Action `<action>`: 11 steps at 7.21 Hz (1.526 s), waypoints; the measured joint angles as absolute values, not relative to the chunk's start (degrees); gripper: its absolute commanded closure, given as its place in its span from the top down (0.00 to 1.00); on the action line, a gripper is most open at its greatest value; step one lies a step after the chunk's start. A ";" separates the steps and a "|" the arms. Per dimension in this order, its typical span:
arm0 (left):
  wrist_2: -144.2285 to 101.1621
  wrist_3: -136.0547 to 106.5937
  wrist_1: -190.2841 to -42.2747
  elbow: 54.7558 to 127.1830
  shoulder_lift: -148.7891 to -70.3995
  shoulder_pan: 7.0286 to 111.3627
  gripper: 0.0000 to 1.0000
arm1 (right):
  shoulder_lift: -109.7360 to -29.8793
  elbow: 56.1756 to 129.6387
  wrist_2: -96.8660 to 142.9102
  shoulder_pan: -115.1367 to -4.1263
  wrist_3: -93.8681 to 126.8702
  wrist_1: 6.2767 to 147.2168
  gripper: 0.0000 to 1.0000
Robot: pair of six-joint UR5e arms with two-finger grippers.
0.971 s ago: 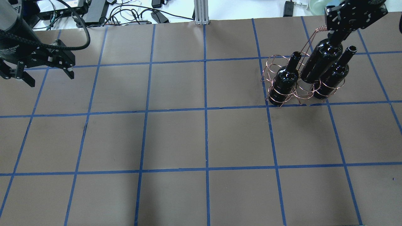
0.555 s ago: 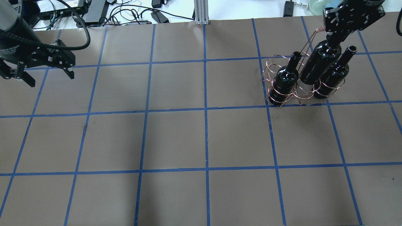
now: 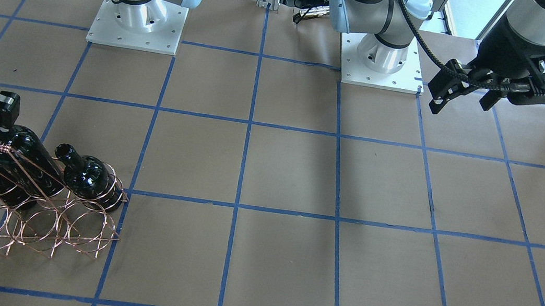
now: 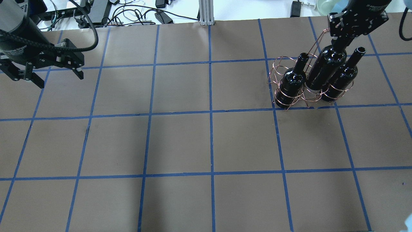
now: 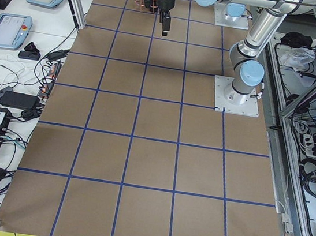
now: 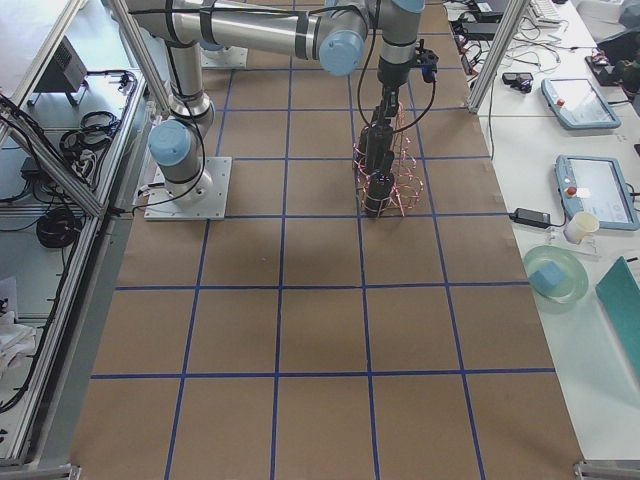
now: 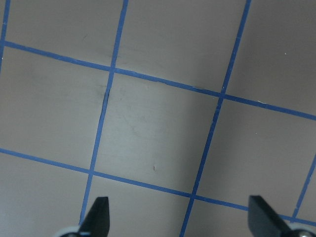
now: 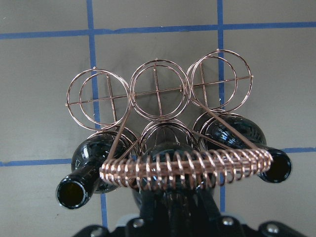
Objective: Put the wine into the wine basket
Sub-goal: 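Lower the bottle into the empty rack slot beside the other bottles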
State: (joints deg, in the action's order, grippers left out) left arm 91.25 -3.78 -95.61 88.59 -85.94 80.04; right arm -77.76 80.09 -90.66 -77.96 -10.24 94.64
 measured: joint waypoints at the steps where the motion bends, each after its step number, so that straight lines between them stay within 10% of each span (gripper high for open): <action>1: 91.11 -3.83 -95.41 88.59 -85.71 81.47 1.00 | -77.10 80.18 -90.67 -77.96 -10.23 95.06 0.00; 11: 91.40 -7.98 -95.22 89.87 -85.07 88.15 1.00 | -75.13 84.44 -90.66 -78.05 -9.96 98.68 0.00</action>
State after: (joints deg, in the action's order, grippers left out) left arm 91.40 -7.98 -95.23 89.87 -85.07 88.15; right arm -75.13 84.44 -90.66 -78.05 -9.96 98.68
